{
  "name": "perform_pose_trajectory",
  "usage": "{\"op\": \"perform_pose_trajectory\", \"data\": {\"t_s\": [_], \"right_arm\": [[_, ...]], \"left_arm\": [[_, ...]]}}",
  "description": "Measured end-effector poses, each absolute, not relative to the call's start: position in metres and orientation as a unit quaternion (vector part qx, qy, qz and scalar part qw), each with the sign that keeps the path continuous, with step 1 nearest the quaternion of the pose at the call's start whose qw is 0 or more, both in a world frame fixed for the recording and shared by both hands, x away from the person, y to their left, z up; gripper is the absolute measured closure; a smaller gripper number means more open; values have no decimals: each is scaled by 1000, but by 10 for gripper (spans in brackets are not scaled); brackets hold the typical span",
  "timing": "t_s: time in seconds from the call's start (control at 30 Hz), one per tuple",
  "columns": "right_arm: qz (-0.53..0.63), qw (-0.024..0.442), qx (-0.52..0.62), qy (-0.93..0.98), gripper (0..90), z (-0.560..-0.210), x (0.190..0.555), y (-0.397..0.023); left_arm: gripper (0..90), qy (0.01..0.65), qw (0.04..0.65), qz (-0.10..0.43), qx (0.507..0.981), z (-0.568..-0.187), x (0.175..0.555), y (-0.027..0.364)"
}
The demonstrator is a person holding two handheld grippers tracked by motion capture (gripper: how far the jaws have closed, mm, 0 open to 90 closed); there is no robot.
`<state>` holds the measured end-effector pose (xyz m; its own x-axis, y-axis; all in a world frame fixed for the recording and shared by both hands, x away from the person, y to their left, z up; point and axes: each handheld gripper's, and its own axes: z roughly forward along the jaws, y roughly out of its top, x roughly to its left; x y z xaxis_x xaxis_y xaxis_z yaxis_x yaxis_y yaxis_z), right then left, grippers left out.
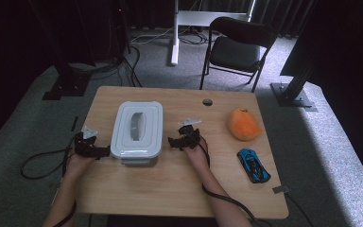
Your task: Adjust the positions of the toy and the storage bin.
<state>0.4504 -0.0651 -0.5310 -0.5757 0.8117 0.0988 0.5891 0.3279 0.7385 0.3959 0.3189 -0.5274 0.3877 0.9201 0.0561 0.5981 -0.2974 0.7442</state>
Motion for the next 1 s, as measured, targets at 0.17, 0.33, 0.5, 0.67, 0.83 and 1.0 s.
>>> {"op": "perform_pose_trajectory", "data": {"t_s": [0.17, 0.33, 0.5, 0.67, 0.83, 1.0], "right_arm": [[387, 146, 447, 793, 130, -529, 458, -56], [390, 158, 449, 788, 130, -524, 464, -46], [395, 164, 438, 791, 135, -520, 463, -37], [393, 167, 438, 791, 141, -518, 463, -35], [399, 159, 431, 794, 142, -516, 464, -36], [402, 167, 426, 794, 158, -514, 463, -36]], "left_arm": [[3, 491, 326, 248, 769, -526, 403, 314], [3, 485, 331, 248, 770, -524, 408, 308], [3, 480, 337, 248, 771, -523, 409, 302], [3, 477, 345, 244, 771, -521, 409, 297], [3, 477, 339, 252, 771, -519, 410, 294], [3, 477, 336, 257, 771, -519, 408, 291]]}}
